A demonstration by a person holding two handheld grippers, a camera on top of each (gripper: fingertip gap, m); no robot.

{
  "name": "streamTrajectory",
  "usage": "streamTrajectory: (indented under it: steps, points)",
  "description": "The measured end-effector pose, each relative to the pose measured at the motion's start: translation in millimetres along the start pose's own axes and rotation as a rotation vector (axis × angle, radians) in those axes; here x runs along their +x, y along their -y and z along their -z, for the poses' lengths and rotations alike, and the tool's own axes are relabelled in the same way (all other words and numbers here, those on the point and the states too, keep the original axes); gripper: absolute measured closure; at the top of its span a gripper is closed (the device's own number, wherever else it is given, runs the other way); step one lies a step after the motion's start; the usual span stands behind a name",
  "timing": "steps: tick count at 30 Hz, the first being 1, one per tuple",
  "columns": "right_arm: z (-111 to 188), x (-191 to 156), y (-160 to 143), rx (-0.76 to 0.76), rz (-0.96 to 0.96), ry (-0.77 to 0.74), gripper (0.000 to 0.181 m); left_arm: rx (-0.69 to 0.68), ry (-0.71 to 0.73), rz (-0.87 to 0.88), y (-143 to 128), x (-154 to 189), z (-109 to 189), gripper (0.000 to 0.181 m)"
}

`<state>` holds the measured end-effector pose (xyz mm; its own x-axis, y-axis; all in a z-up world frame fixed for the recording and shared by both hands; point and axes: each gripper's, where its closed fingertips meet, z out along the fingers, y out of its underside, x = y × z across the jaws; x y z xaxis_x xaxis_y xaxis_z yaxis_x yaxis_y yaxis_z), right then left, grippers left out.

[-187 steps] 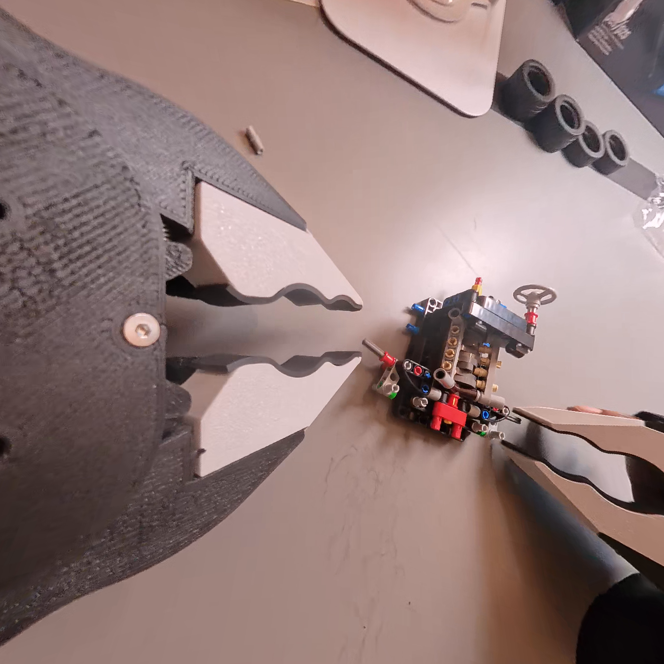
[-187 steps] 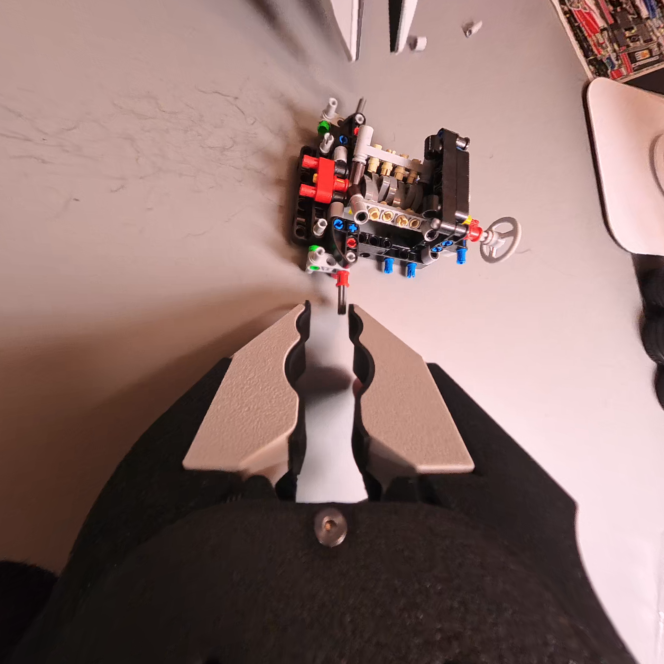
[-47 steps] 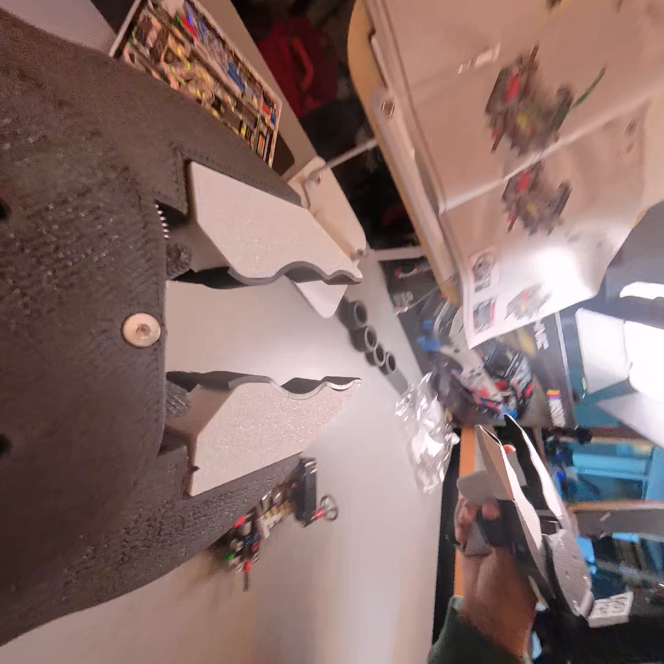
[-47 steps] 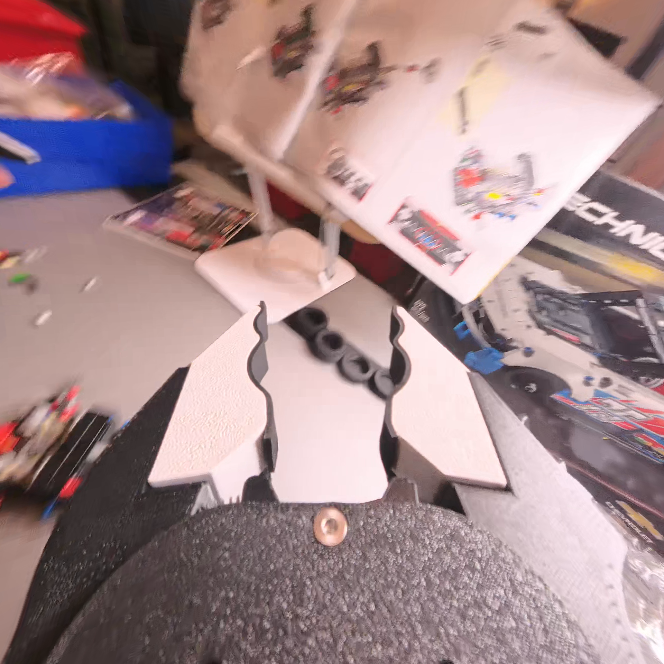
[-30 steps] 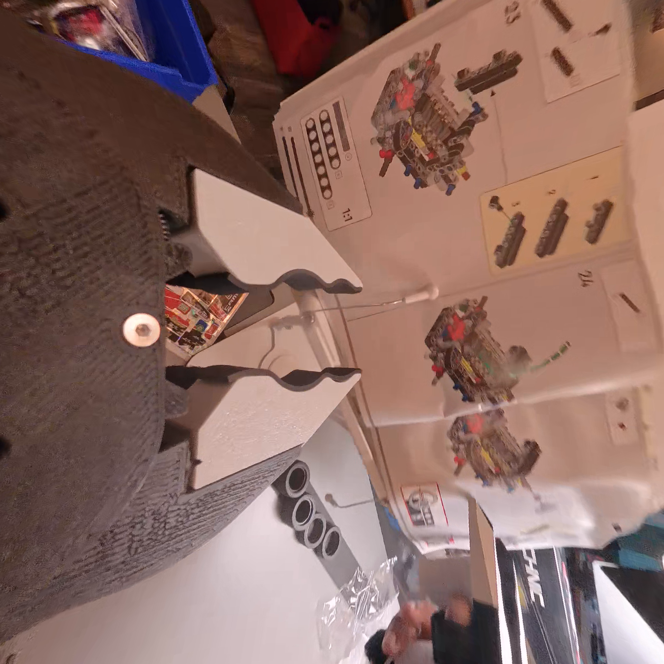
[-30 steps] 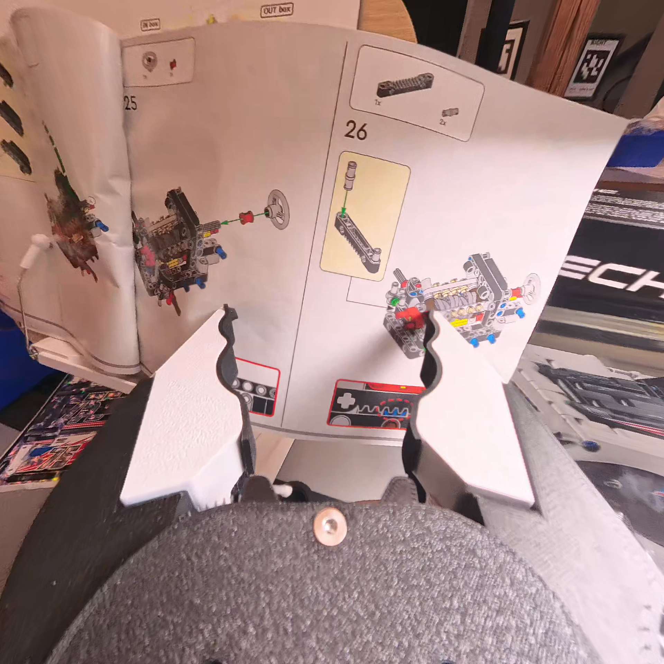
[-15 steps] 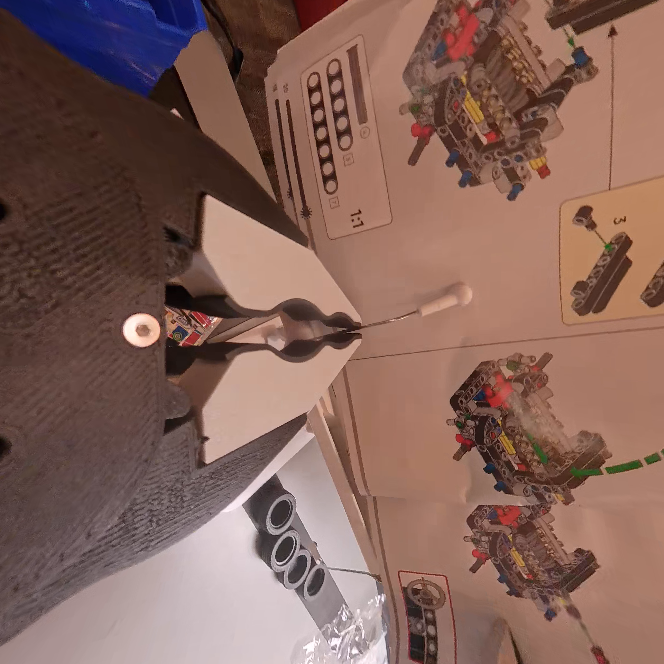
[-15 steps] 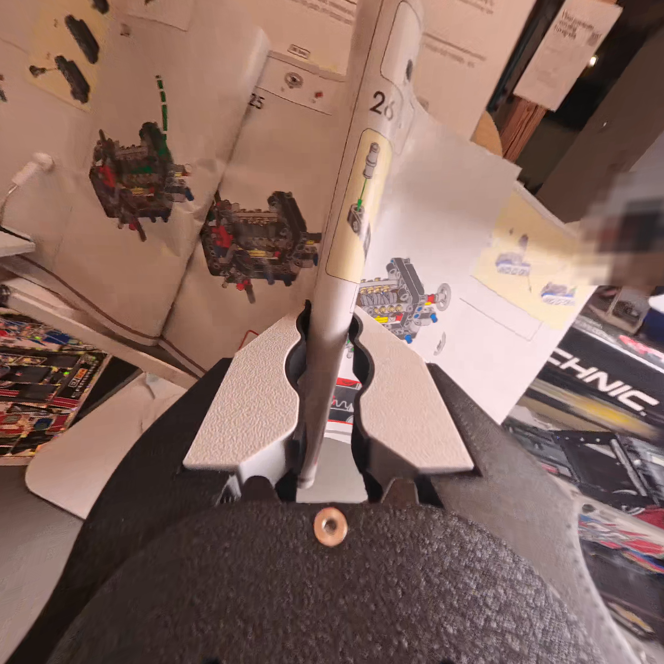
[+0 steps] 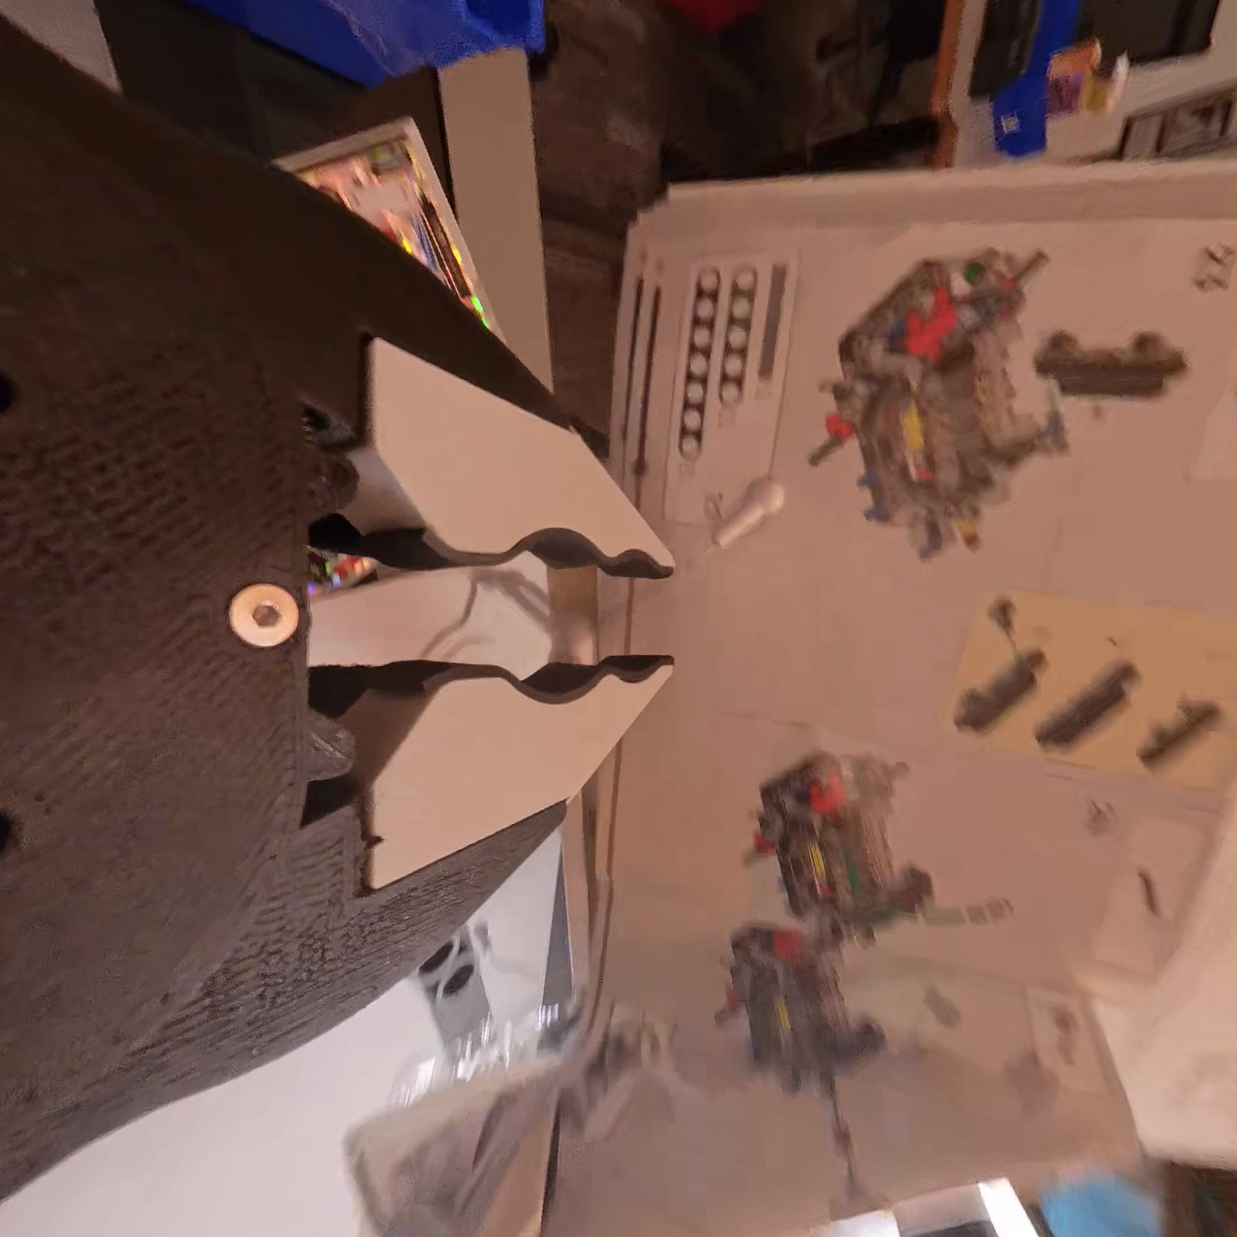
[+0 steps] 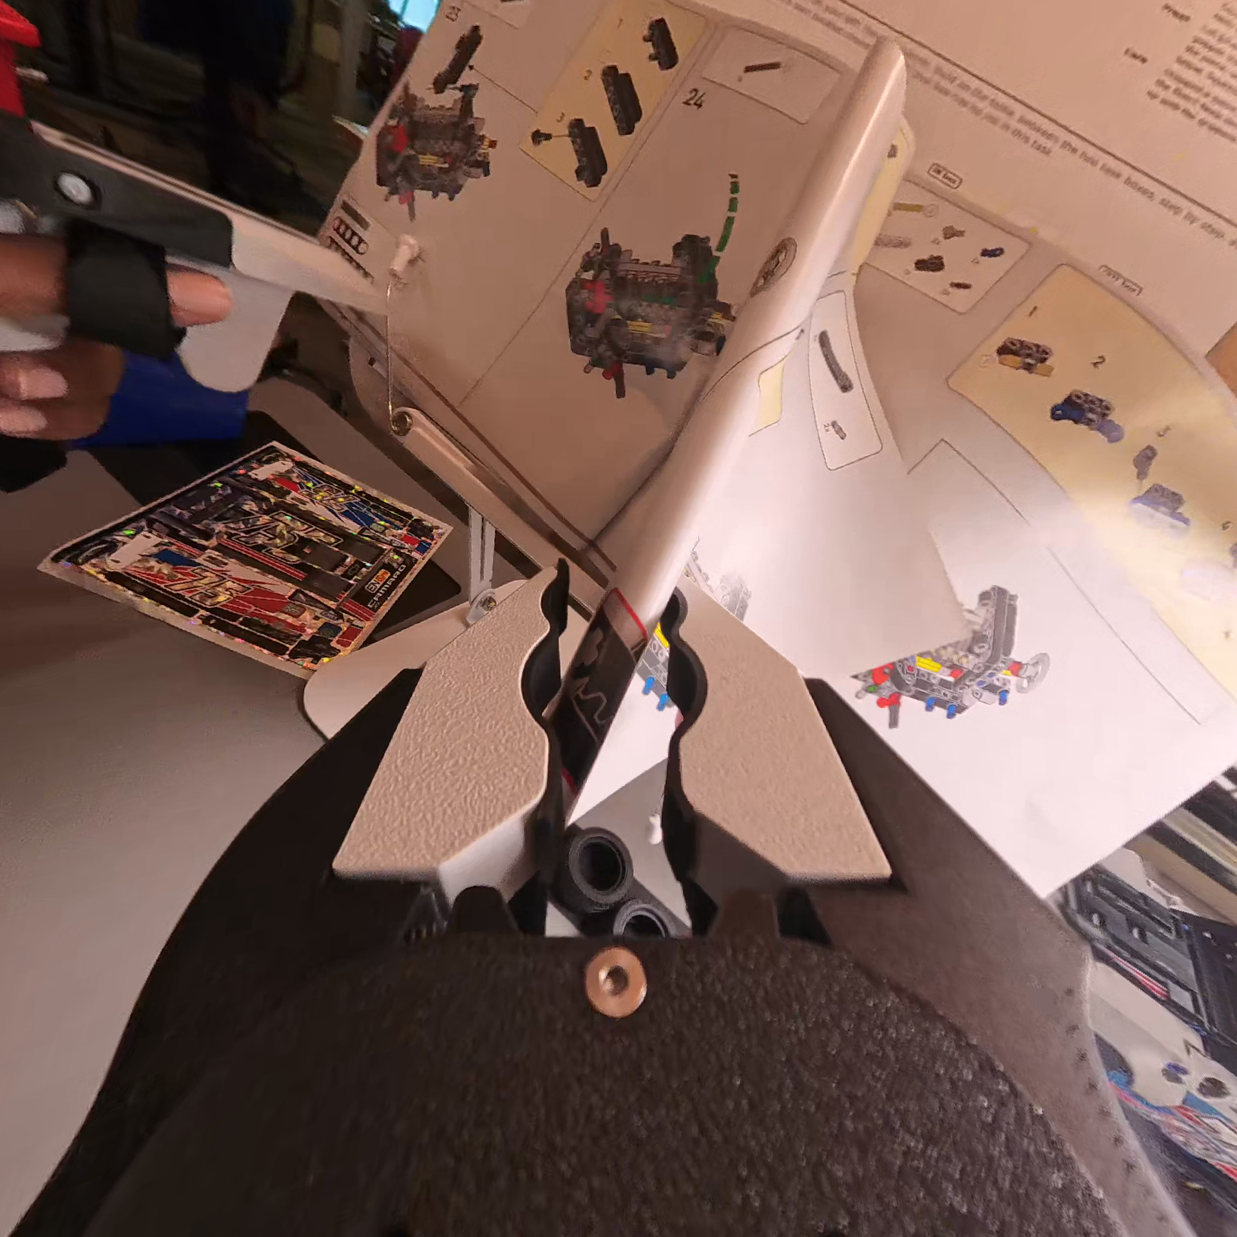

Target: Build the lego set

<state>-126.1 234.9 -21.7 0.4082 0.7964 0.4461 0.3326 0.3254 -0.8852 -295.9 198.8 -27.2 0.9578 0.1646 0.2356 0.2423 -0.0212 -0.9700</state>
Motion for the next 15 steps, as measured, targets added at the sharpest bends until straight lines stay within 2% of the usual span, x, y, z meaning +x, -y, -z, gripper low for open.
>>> streamTrajectory:
  steps: [4,7,8,11,14,15]
  points:
    - [-6.1,-13.0,12.1,0.034,0.101,-0.047,0.154,0.058,-0.382,0.088,23.7,84.5,28.8,0.141]
    - [-12.3,-22.5,18.9,0.049,0.213,-0.103,0.154,-0.007,-0.610,0.164,32.9,130.4,40.4,0.134]
    - [-13.5,-25.8,20.9,0.056,0.246,-0.116,0.153,-0.043,-0.632,0.184,32.7,136.6,38.5,0.133]
    - [-12.7,-36.3,25.6,0.080,0.312,-0.128,0.154,-0.108,-0.560,0.128,23.3,134.0,20.7,0.144]
    - [-8.9,-49.3,20.6,0.071,0.319,-0.065,0.152,-0.142,-0.560,0.103,14.3,136.1,13.9,0.169]
    - [-7.4,-52.7,16.0,0.052,0.310,-0.038,0.151,-0.153,-0.574,0.105,12.1,138.7,13.7,0.172]
